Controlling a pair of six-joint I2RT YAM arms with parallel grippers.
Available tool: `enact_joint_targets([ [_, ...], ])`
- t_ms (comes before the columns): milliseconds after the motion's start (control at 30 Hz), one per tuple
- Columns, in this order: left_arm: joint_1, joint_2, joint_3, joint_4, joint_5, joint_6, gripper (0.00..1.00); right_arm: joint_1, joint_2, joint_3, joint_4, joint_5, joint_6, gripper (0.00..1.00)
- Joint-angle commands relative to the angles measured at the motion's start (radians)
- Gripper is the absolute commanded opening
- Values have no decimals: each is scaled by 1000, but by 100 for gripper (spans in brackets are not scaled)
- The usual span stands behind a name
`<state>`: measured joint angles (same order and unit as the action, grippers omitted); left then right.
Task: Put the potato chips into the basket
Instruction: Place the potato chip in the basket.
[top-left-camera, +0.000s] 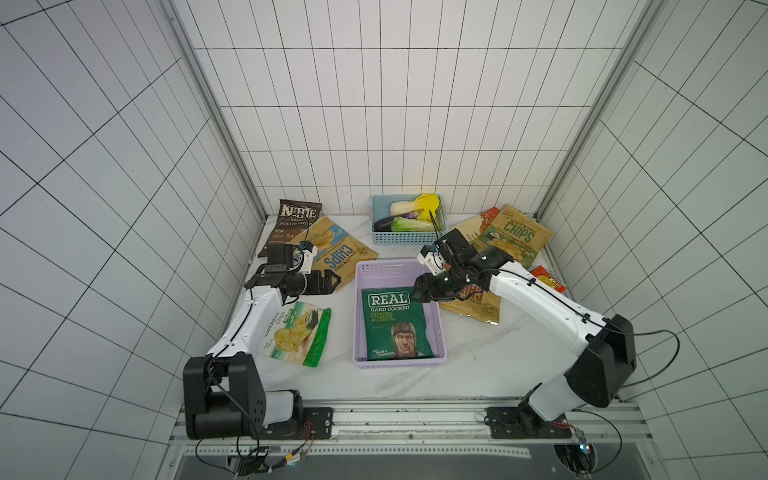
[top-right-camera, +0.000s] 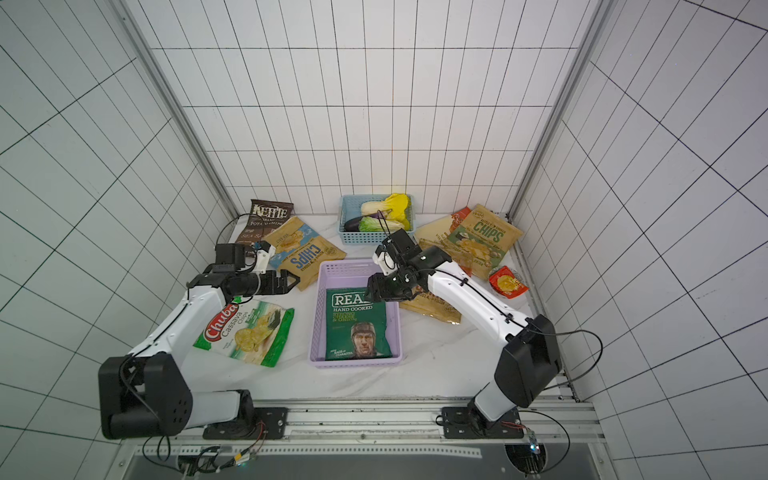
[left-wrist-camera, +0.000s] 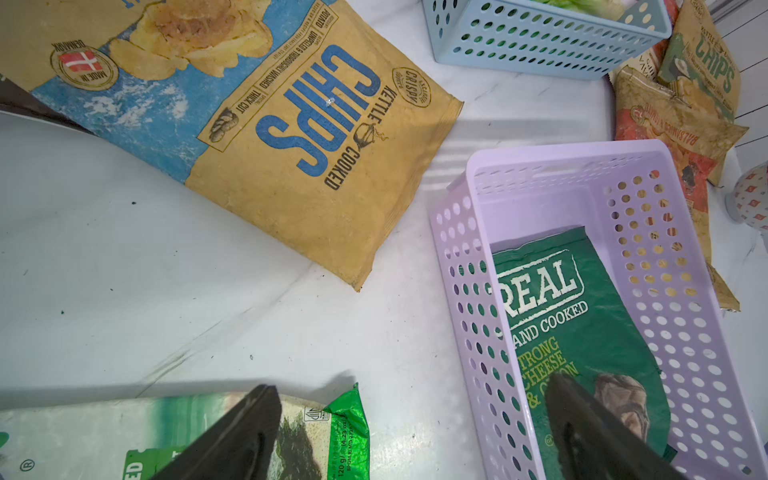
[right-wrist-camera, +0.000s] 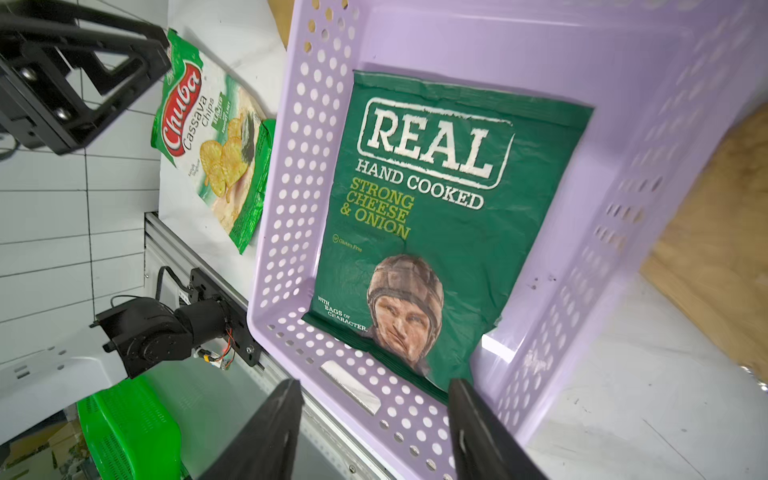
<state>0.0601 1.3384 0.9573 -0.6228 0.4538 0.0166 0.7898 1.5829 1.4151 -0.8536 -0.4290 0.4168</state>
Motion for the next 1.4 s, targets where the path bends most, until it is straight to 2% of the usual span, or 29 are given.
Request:
enact_joint_targets([
  [0, 0, 8, 23, 3, 6, 8, 97, 78, 68, 37, -24, 8, -23, 59],
  [167, 0, 15, 23, 2, 6, 8, 98, 101, 87, -28, 114, -24, 27, 60],
  [267, 0, 18, 23, 3, 6, 8, 98, 99, 106, -76, 248, -103, 71, 56],
  [333, -1, 21, 24, 3, 5, 8, 98, 107, 152, -72, 273, -145, 87, 55],
  [667, -1, 19, 24, 1, 5, 8, 98, 123, 301, -108, 353, -141, 107, 59],
  [933, -3, 28, 24, 0, 16, 8, 98, 111, 354, -120, 367, -57, 102, 62],
  [1100, -3, 22, 26, -1, -18, 8, 98, 106, 293, -88, 356, -25, 95, 64],
  [1233, -3, 10, 18, 6, -8, 14, 98, 90, 159, -92, 362, -13, 73, 64],
  [1367, -3, 23, 23, 6, -28, 2, 98, 8, -2, -146, 377, -31, 103, 64],
])
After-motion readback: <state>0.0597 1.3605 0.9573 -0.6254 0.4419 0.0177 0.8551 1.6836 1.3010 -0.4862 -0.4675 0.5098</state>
